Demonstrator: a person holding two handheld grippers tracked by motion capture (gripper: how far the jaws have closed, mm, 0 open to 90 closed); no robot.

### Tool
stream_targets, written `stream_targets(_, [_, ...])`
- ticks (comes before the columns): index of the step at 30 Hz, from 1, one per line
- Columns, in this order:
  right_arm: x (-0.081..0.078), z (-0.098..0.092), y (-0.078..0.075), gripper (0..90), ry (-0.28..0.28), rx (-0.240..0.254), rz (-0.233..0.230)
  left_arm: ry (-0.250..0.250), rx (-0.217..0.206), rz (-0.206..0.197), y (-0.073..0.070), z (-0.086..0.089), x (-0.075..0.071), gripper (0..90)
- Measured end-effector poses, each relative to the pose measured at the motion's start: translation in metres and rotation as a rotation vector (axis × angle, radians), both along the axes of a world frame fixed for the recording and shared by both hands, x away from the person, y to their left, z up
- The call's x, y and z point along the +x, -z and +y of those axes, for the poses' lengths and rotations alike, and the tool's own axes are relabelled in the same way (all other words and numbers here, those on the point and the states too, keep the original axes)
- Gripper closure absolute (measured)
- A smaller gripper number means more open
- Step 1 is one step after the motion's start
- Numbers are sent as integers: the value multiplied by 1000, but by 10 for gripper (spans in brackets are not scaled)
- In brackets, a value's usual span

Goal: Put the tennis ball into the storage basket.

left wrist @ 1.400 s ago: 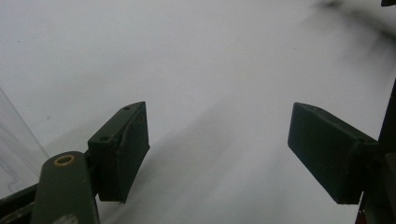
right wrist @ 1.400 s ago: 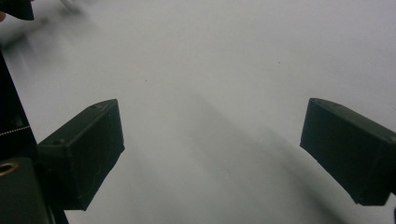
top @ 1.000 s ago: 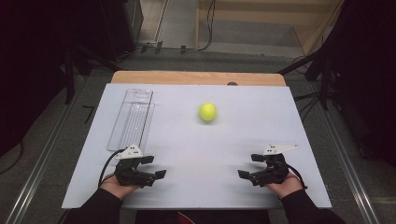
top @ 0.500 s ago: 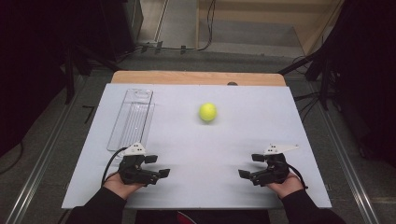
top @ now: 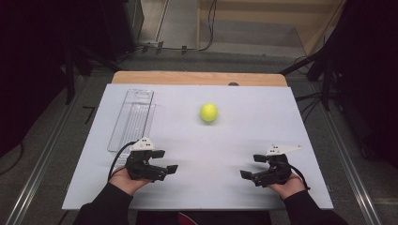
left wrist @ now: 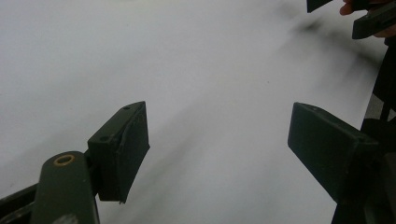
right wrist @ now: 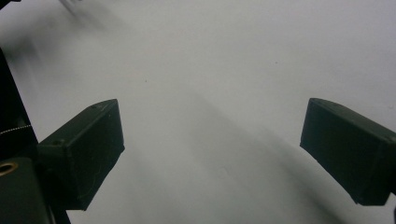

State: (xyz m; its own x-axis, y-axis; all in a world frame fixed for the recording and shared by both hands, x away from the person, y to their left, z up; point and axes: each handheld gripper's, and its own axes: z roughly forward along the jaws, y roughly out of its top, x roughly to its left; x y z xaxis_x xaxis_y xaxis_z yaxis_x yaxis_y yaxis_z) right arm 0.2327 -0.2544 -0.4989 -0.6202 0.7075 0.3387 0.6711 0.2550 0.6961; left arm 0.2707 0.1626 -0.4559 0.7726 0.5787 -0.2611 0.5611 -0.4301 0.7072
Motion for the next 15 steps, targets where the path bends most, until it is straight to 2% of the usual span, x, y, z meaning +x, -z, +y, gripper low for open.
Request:
stream_targets(9, [0, 0, 0, 45, 1, -1, -5, -32, 9, 23, -8, -3, 12, 212])
stream_targets(15, [1, 1, 0, 45, -1, -4, -2, -26, 8, 28, -15, -9, 21, 211])
